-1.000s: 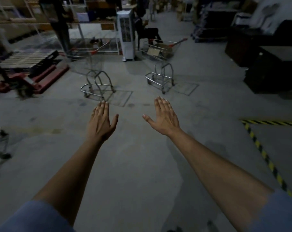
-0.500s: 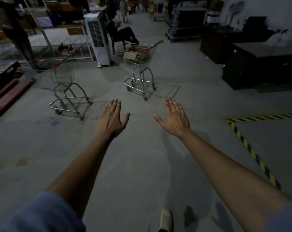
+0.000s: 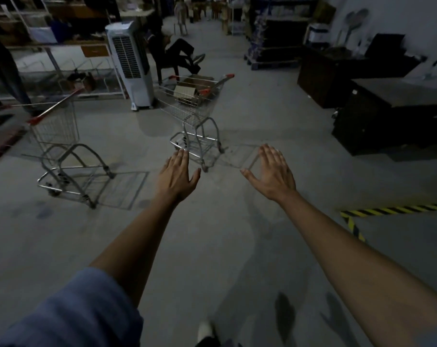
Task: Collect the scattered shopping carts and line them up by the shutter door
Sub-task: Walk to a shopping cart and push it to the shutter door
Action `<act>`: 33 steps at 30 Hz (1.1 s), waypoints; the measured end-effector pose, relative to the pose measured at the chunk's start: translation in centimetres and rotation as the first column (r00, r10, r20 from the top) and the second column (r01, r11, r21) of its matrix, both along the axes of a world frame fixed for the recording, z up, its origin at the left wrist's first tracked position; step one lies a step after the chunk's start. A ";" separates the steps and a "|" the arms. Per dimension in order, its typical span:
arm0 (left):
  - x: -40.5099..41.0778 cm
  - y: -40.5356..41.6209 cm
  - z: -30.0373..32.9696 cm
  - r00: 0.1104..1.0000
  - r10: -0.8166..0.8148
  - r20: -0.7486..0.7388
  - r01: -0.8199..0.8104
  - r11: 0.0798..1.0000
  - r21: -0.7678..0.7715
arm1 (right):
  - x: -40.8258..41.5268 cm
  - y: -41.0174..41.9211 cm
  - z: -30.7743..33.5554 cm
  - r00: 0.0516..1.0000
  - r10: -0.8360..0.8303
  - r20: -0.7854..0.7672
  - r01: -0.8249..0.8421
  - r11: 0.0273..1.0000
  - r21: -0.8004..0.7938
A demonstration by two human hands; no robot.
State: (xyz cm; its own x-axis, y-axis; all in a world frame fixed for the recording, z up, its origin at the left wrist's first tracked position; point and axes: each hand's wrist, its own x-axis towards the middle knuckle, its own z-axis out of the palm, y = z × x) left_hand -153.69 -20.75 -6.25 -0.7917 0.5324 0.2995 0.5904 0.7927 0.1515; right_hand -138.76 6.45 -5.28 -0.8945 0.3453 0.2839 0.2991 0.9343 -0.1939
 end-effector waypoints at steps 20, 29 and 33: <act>-50.1 44.5 -2.0 0.994 -0.090 0.067 0.093 0.995 -0.039 | -46.3 44.6 -1.2 0.992 -0.094 0.079 0.093 0.996 0.020; -73.0 53.9 -2.9 0.992 0.125 0.033 -0.123 0.989 -0.077 | -74.0 57.7 -2.2 0.983 0.100 0.156 -0.102 0.995 0.000; -80.1 56.1 -4.0 0.968 0.232 0.101 -0.228 0.972 -0.050 | -86.6 60.2 -1.6 0.958 0.201 0.203 -0.201 0.979 -0.023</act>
State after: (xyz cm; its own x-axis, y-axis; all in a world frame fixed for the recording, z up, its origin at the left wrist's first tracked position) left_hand -233.79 35.37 -10.28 -0.9201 0.3420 0.1910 0.3742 0.9116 0.1703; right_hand -225.34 66.60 -6.87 -0.9843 0.1529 0.0883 0.1386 0.9788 -0.1506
